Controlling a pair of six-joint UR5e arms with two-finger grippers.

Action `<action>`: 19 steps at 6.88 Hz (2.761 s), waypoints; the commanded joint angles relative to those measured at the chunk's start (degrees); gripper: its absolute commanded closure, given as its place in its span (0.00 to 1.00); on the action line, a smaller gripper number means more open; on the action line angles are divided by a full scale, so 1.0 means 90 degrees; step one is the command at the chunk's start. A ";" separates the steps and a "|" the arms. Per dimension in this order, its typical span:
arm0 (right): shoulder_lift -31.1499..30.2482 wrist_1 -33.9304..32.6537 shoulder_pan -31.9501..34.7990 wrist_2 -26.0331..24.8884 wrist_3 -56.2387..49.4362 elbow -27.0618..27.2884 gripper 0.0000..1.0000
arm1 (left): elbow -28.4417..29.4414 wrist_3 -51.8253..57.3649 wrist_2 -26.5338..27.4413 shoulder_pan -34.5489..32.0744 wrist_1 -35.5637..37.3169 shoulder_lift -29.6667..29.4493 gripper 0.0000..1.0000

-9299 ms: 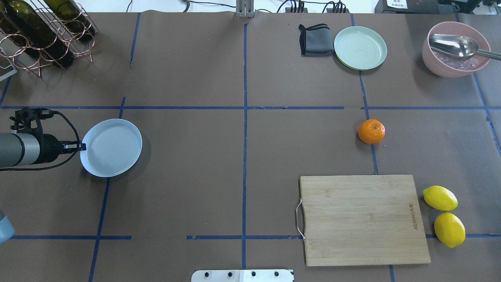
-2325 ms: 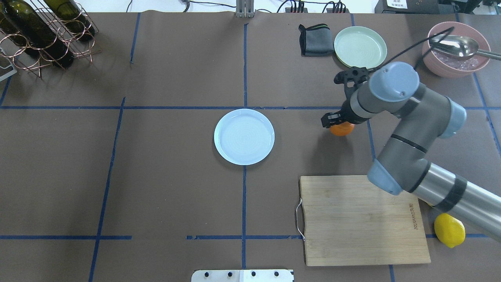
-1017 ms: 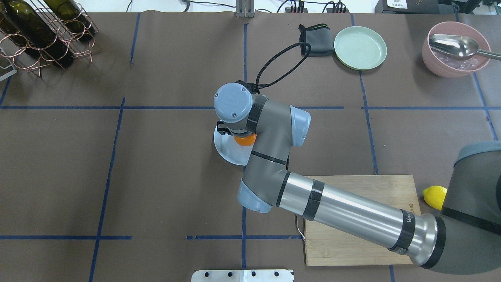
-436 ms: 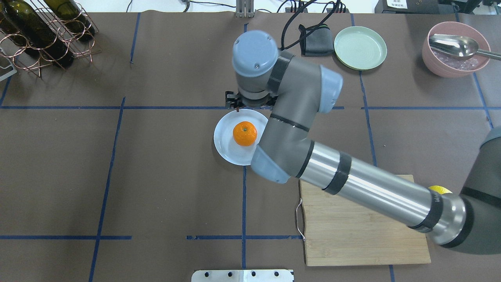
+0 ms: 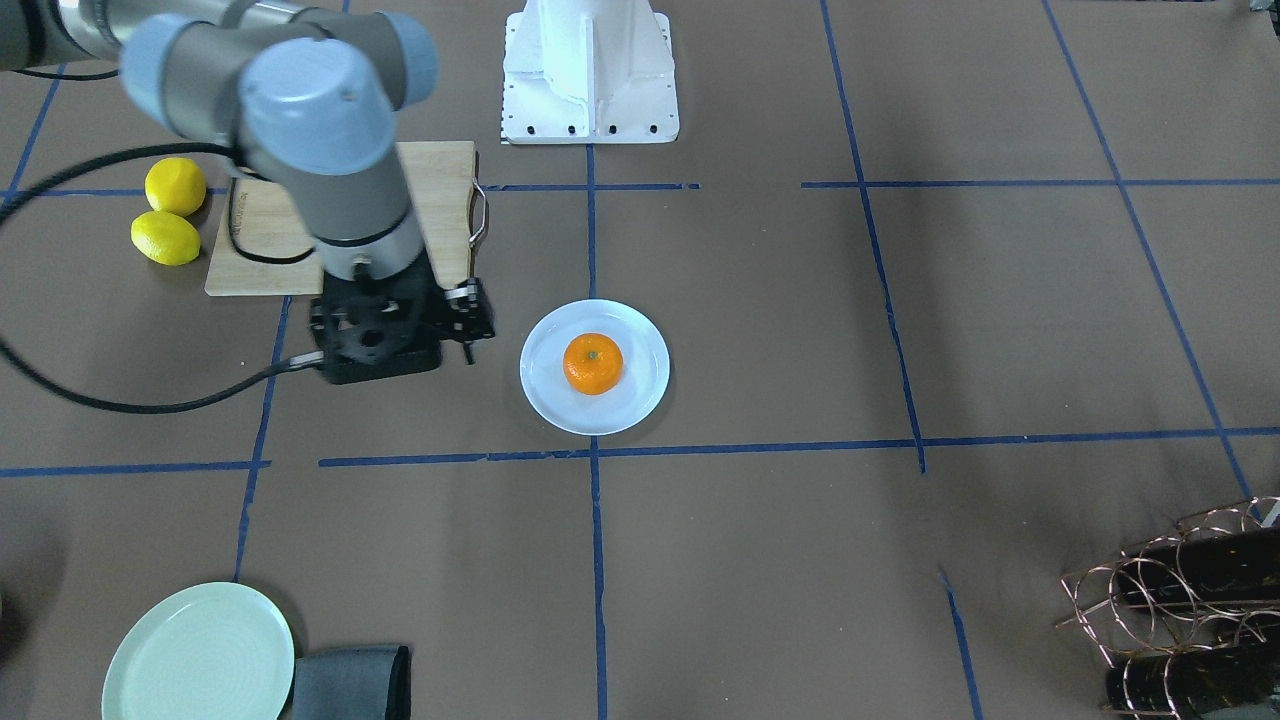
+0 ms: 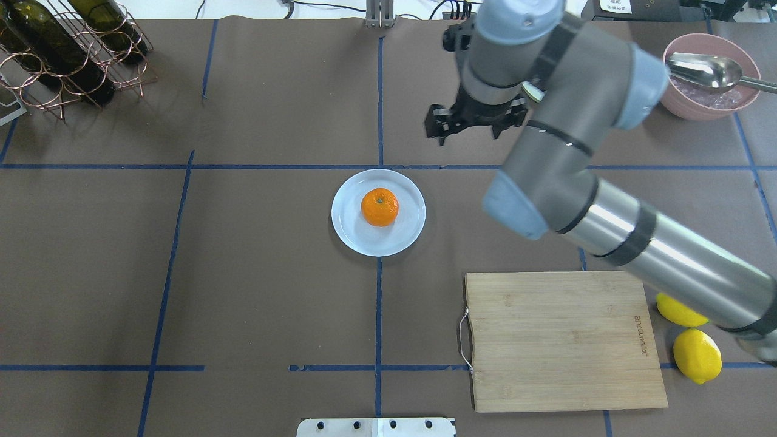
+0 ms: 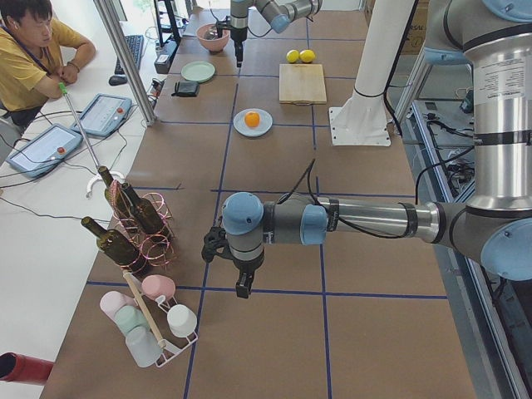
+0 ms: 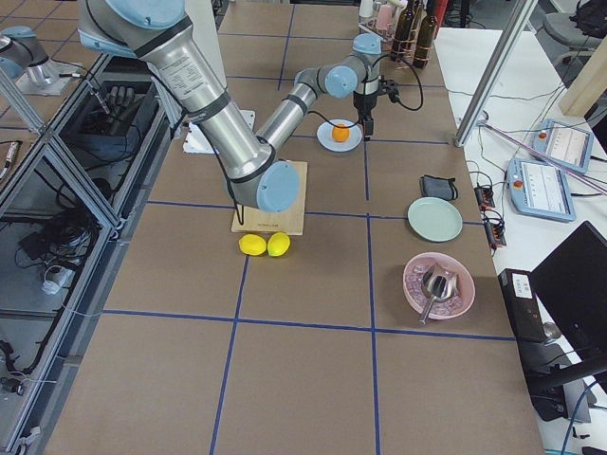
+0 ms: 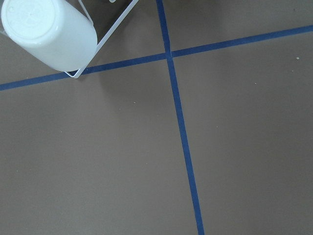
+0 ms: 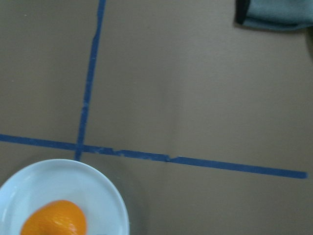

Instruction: Pick orange to plate

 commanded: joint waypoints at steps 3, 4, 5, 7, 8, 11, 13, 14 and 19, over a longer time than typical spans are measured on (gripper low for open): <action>-0.2625 -0.0330 0.2548 0.0716 -0.3447 0.0364 0.00 | -0.0023 -0.0009 -0.0127 0.0000 -0.0020 0.0012 0.00; -0.3163 -0.0310 0.2881 0.0707 -0.3476 0.0326 0.00 | -0.0023 -0.0009 -0.0476 -0.0010 -0.0020 0.0060 0.00; -0.3565 -0.0310 0.3136 0.0716 -0.3466 0.0306 0.00 | -0.0023 0.0010 -0.0489 0.0000 -0.0030 0.0060 0.00; -0.4132 0.0126 0.3538 0.1008 -0.3427 0.0316 0.00 | -0.0043 0.0030 -0.0490 -0.0010 -0.0030 0.0070 0.00; -0.4484 0.0652 0.3674 0.1135 -0.3437 0.0316 0.00 | -0.0053 0.0040 -0.0489 -0.0010 -0.0039 0.0070 0.00; -0.4653 0.0676 0.3725 0.1273 -0.3437 0.0306 0.00 | -0.0111 0.0049 -0.0441 -0.0020 -0.0030 0.0080 0.00; -0.4653 0.0676 0.3725 0.1273 -0.3427 0.0325 0.00 | -0.0082 0.0049 -0.0441 -0.0010 -0.0030 0.0070 0.00; -0.4653 0.0676 0.3725 0.1263 -0.3417 0.0325 0.00 | -0.0092 0.0049 -0.0431 -0.0010 -0.0030 0.0070 0.00; -0.4653 0.0676 0.3725 0.1253 -0.3408 0.0316 0.00 | -0.0121 0.0049 -0.0441 -0.0010 -0.0039 0.0060 0.00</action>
